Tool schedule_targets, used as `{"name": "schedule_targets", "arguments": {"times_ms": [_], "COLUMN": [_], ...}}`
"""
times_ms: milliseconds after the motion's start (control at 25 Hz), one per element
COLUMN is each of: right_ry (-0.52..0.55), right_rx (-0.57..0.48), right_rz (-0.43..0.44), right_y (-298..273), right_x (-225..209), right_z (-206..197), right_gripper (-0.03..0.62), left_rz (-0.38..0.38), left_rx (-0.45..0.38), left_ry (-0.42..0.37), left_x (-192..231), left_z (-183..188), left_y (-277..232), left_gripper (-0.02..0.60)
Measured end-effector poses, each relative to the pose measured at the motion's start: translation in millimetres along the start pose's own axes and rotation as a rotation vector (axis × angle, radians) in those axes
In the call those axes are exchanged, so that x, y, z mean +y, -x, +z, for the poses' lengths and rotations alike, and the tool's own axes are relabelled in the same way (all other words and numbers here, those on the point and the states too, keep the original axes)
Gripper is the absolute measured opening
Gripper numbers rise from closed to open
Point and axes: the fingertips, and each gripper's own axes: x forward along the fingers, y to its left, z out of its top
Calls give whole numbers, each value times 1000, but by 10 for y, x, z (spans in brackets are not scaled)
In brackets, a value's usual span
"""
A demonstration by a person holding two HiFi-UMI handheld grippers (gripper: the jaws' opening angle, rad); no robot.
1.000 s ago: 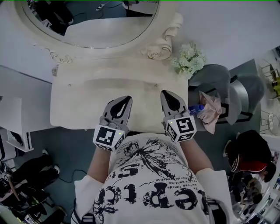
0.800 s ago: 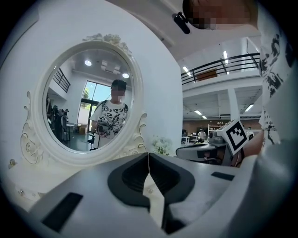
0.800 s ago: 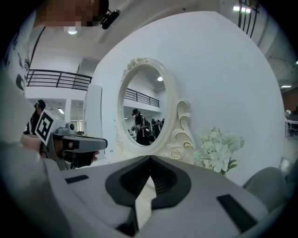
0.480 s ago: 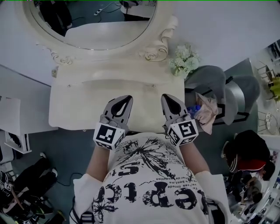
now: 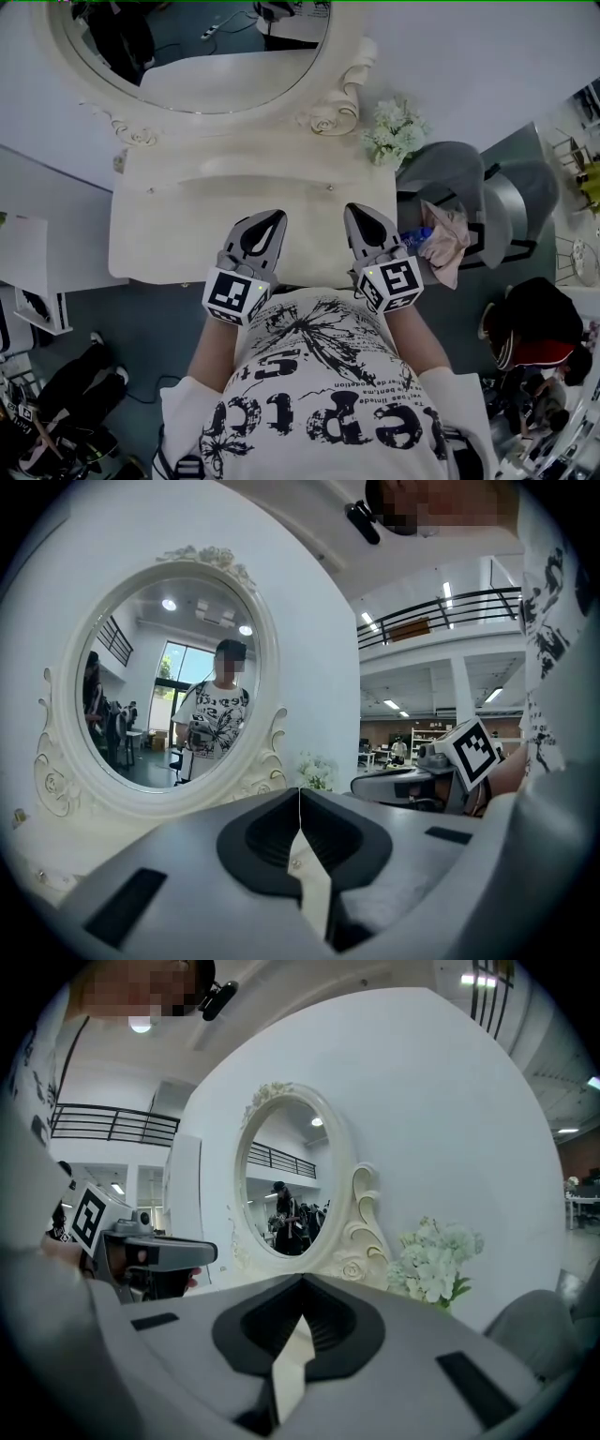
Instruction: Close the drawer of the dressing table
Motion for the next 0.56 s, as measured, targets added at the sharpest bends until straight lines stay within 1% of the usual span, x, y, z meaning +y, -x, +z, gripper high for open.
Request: {"name": "schedule_targets", "arguments": {"times_ms": [560], "right_ry": [30], "right_rx": [-14], "right_rz": [3], "right_y": [-6], "right_x": [-21], "right_z": [95], "right_gripper": [17], "left_rz": [14], "left_rx": [-9], "left_ry": [-4], "left_x": [80], "left_z": [73], "left_y": [-47], "left_gripper": [20]}}
